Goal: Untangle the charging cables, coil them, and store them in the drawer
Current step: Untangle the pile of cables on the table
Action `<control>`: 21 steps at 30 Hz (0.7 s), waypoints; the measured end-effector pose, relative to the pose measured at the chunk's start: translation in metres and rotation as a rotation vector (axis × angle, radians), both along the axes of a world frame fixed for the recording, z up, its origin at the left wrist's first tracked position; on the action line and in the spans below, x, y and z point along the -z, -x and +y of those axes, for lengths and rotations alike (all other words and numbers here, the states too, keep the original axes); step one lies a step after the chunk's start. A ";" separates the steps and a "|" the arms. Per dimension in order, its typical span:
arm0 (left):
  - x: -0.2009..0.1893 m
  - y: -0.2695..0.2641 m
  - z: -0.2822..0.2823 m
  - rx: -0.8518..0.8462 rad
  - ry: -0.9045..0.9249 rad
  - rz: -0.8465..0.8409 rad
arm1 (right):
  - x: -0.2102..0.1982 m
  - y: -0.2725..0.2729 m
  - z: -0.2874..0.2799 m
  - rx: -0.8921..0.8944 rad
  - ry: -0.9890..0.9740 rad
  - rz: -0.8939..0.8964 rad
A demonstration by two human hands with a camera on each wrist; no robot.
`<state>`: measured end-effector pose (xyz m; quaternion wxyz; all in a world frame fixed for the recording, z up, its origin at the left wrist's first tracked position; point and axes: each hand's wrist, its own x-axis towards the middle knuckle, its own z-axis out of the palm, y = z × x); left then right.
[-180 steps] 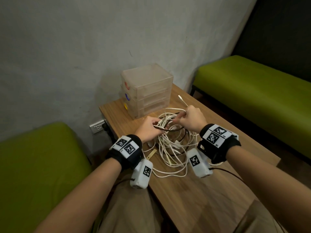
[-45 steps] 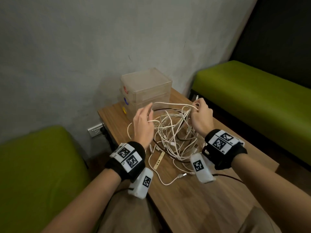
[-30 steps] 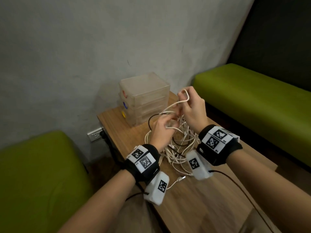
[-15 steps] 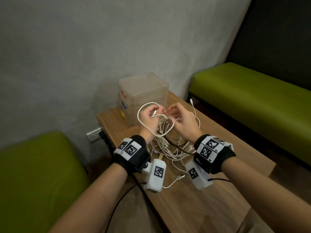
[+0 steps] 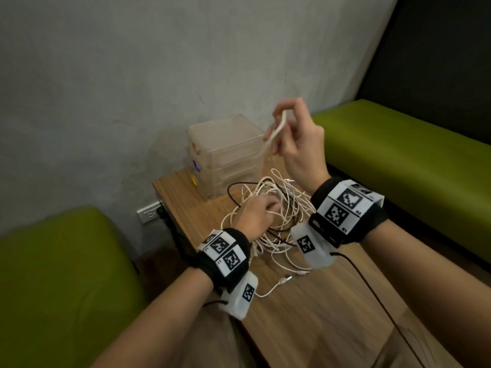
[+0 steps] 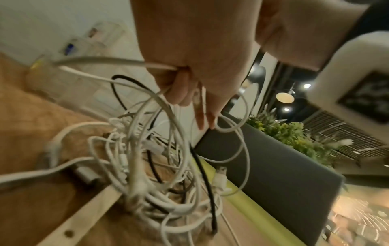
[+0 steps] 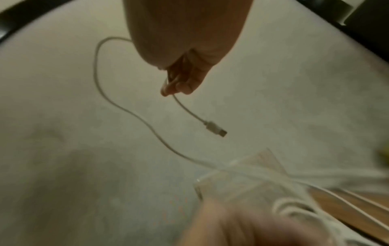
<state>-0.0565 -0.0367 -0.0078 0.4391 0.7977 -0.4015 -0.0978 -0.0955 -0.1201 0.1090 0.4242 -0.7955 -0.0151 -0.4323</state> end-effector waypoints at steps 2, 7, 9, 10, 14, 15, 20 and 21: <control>0.001 -0.007 0.009 -0.119 0.050 0.069 | -0.002 0.001 -0.008 0.036 -0.013 0.031; -0.034 -0.038 0.045 -0.352 0.056 -0.057 | 0.042 -0.006 0.004 0.020 0.131 0.444; -0.053 -0.053 0.065 -0.407 0.114 -0.079 | 0.052 -0.014 0.026 -0.013 0.095 0.418; -0.062 -0.060 0.076 -0.433 0.171 -0.110 | 0.056 -0.019 0.038 -0.044 0.097 0.403; -0.089 -0.078 0.117 -0.506 0.389 -0.127 | 0.083 -0.022 0.086 -0.310 0.290 0.754; -0.092 -0.084 0.126 -0.476 0.409 -0.103 | 0.090 -0.020 0.094 -0.353 0.317 0.883; -0.093 -0.098 0.150 -0.177 0.004 0.037 | 0.093 -0.023 0.086 -0.212 0.473 1.035; -0.089 -0.095 0.148 -0.134 -0.059 0.034 | 0.086 -0.025 0.083 -0.165 0.455 0.946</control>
